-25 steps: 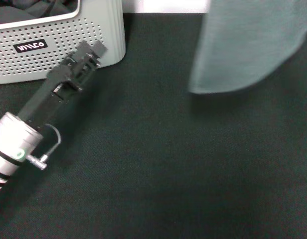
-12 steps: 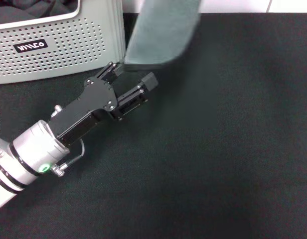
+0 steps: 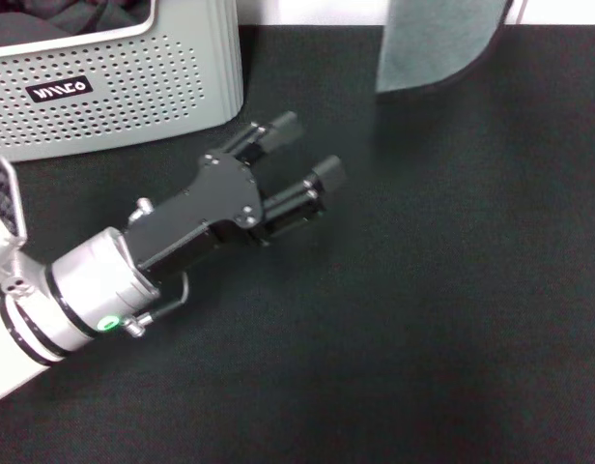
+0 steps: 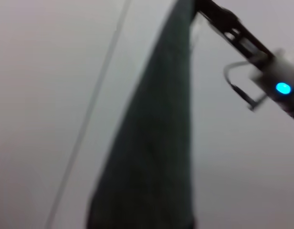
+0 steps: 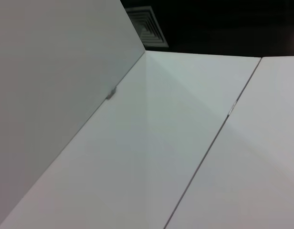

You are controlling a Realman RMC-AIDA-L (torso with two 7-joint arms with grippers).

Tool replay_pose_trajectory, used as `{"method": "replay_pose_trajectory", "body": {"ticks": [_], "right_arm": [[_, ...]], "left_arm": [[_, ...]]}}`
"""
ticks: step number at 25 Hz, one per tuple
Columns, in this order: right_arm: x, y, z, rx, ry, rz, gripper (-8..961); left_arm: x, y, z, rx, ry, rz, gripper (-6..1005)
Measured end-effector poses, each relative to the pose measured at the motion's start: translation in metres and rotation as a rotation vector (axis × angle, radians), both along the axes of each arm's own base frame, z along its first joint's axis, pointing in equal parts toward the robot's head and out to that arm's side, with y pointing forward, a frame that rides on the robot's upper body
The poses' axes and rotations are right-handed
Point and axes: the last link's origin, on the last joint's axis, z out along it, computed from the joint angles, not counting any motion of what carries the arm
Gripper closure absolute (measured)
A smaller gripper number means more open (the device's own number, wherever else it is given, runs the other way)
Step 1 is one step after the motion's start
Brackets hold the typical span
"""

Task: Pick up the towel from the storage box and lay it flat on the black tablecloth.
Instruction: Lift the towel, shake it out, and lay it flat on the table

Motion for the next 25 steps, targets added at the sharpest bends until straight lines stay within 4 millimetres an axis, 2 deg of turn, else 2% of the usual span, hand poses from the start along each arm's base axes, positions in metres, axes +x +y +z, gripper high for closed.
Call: {"method": "replay_pose_trajectory", "body": {"ticks": [5,12,18,25], "right_arm": [[-0.005,0.000,-0.001,-0.002,0.004,0.006,946],[-0.016,-0.012,-0.003,-0.006,0.003,0.050,946],[-0.032,-0.024,0.007,0.002,0.037,0.104,946],[-0.055,-0.040,0.025,0.058,0.076,0.150,947]], "left_arm": [[0.006,-0.001,-0.005,-0.028,0.027,-0.047,172],[0.002,0.004,0.000,0.095,0.057,-0.047,173],[-0.007,0.006,0.010,0.210,0.057,0.006,173],[-0.009,0.004,0.011,0.223,0.060,0.014,172]]}}
